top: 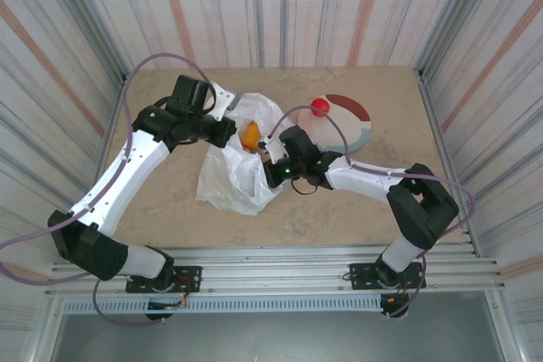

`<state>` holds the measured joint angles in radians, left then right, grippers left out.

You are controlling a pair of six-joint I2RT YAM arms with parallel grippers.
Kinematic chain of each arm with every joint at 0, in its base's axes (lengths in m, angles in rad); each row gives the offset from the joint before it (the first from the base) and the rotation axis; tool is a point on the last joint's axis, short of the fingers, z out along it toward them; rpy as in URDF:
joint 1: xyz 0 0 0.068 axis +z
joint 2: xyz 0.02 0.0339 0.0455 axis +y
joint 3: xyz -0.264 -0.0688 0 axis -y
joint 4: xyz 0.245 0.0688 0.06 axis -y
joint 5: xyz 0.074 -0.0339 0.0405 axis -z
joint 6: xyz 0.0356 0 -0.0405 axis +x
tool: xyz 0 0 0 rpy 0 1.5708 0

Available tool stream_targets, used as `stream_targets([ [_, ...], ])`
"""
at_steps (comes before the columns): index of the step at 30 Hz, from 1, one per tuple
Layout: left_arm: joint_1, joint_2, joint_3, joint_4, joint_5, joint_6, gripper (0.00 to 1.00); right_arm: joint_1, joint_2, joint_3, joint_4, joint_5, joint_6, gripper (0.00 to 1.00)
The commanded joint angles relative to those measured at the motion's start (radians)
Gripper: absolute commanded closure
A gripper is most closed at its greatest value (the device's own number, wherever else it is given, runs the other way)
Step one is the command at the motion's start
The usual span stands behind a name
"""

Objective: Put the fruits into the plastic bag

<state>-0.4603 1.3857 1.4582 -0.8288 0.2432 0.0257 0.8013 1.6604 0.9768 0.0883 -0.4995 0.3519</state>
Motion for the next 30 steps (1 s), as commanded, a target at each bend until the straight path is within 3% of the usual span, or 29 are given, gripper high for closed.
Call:
stream_targets([
  [1, -0.005, -0.027, -0.016, 0.02, 0.01, -0.003, 1.0, 0.024, 0.044, 0.046, 0.053, -0.03, 0.038, 0.35],
  [17, 0.005, -0.028, -0.03, 0.024, 0.015, -0.006, 1.0, 0.012, 0.03, 0.059, 0.051, -0.044, 0.061, 0.18],
  [30, 0.031, -0.028, -0.038, 0.03, 0.036, -0.017, 1.0, -0.013, -0.067, 0.028, 0.01, -0.037, 0.038, 0.18],
])
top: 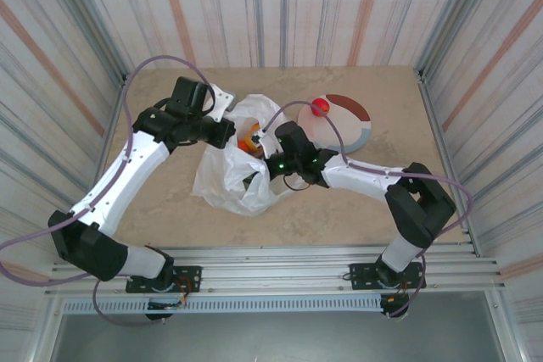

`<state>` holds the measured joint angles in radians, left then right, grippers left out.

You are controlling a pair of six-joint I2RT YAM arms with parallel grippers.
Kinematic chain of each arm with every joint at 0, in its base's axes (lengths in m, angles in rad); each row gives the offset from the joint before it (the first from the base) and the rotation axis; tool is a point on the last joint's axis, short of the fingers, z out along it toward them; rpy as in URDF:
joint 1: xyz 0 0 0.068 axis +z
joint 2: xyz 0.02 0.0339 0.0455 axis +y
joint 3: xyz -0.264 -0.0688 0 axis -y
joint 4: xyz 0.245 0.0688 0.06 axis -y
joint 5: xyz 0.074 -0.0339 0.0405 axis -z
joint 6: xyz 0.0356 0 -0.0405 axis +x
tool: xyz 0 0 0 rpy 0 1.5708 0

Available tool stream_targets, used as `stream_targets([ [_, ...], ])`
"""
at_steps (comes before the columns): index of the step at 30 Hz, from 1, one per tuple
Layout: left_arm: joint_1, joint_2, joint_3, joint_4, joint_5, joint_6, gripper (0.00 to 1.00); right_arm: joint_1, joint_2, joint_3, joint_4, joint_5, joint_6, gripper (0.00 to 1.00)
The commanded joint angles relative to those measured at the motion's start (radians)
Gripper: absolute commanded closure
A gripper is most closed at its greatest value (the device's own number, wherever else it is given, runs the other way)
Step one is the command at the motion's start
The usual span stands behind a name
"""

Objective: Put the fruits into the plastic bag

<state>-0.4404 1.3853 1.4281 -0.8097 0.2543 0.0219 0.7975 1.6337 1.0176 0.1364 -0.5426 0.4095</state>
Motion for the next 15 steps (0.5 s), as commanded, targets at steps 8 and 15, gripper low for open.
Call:
stream_targets([
  [8, 0.018, -0.012, -0.009, 0.002, 0.013, -0.014, 1.0, -0.047, -0.171, -0.063, -0.151, 0.064, -0.064, 0.19],
  [15, 0.017, 0.06, 0.037, -0.073, -0.151, -0.051, 1.0, -0.156, -0.404, -0.165, -0.246, 0.028, -0.116, 0.2],
])
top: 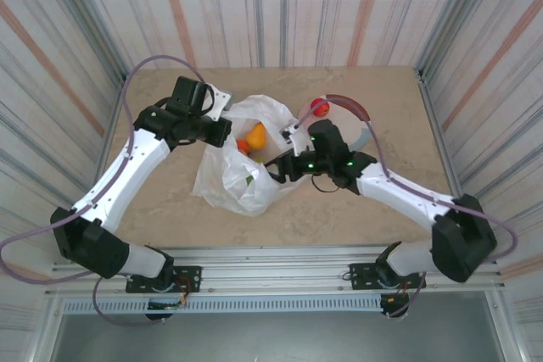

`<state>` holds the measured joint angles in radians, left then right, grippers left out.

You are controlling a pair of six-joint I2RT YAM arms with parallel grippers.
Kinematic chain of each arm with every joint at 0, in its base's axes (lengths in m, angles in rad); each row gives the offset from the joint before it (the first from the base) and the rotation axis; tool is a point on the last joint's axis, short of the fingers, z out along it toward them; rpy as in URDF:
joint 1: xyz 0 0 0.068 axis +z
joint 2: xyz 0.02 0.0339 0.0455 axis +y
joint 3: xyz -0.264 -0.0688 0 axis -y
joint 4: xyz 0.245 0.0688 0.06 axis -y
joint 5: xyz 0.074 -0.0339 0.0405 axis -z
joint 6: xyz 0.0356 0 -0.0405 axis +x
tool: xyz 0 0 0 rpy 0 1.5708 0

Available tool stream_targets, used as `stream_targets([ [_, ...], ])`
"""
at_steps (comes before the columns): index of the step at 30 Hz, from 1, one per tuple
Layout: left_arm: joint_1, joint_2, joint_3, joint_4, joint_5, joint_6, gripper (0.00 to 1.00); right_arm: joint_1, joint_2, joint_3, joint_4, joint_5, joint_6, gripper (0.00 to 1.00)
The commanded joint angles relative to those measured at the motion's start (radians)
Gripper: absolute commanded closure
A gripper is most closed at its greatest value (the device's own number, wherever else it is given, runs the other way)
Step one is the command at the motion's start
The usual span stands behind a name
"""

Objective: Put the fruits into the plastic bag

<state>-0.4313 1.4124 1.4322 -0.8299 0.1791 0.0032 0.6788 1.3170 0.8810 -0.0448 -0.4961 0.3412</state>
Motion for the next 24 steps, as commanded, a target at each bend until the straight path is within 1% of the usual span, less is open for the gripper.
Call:
stream_targets([
  [1, 0.009, 0.039, 0.039, -0.055, -0.079, -0.039, 1.0, -0.054, -0.114, -0.035, -0.073, -0.029, -0.052, 0.2],
  [4, 0.011, 0.052, 0.066, -0.058, -0.088, -0.063, 1.0, -0.104, -0.201, -0.045, -0.09, -0.047, -0.066, 0.19],
  [8, 0.039, 0.073, 0.128, -0.077, -0.049, -0.1, 1.0, -0.183, -0.283, -0.044, -0.074, -0.048, -0.063, 0.17],
  [10, 0.061, 0.083, 0.154, -0.081, -0.04, -0.116, 1.0, -0.228, -0.303, -0.04, -0.069, -0.006, -0.055, 0.16],
  [13, 0.099, 0.105, 0.197, -0.084, -0.018, -0.14, 1.0, -0.314, -0.3, -0.028, -0.069, 0.153, -0.015, 0.14],
  [15, 0.119, 0.118, 0.22, -0.081, 0.008, -0.156, 1.0, -0.375, -0.258, -0.014, -0.072, 0.278, 0.029, 0.14],
  [18, 0.127, 0.122, 0.222, -0.054, 0.021, -0.173, 1.0, -0.424, -0.146, 0.027, -0.077, 0.406, 0.054, 0.14],
  [21, 0.127, 0.115, 0.193, -0.023, 0.075, -0.19, 1.0, -0.438, -0.001, 0.092, -0.075, 0.458, 0.043, 0.14],
  [24, 0.127, 0.095, 0.142, 0.002, 0.098, -0.196, 1.0, -0.438, 0.153, 0.17, -0.064, 0.481, 0.0, 0.14],
])
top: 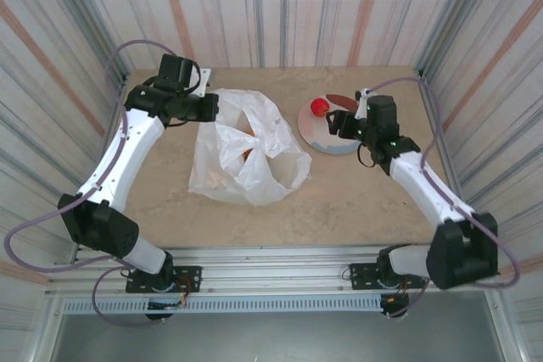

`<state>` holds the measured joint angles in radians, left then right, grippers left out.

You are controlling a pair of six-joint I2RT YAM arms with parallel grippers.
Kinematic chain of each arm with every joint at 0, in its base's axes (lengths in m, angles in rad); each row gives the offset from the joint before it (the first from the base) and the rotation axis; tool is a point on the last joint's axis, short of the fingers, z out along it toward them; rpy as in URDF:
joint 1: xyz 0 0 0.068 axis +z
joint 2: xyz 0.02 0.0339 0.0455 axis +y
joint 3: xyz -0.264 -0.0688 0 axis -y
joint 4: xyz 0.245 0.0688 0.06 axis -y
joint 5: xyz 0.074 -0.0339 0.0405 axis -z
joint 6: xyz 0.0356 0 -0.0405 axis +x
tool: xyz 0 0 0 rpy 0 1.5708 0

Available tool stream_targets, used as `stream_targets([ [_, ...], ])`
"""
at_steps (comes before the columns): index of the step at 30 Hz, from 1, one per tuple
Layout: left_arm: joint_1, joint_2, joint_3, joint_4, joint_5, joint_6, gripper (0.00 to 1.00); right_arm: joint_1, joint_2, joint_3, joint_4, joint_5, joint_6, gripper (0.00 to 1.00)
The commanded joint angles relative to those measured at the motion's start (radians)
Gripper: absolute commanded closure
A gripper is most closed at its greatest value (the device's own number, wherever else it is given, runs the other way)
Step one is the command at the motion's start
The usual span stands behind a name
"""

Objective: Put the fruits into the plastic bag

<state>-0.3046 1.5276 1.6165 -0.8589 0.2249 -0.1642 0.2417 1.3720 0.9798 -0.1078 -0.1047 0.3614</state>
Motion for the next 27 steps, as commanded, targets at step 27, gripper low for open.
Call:
stream_targets([
  [27, -0.048, -0.037, -0.142, 0.08, 0.131, -0.003, 1.0, 0.001, 0.869, 0.823, -0.326, 0.081, -0.315, 0.14],
])
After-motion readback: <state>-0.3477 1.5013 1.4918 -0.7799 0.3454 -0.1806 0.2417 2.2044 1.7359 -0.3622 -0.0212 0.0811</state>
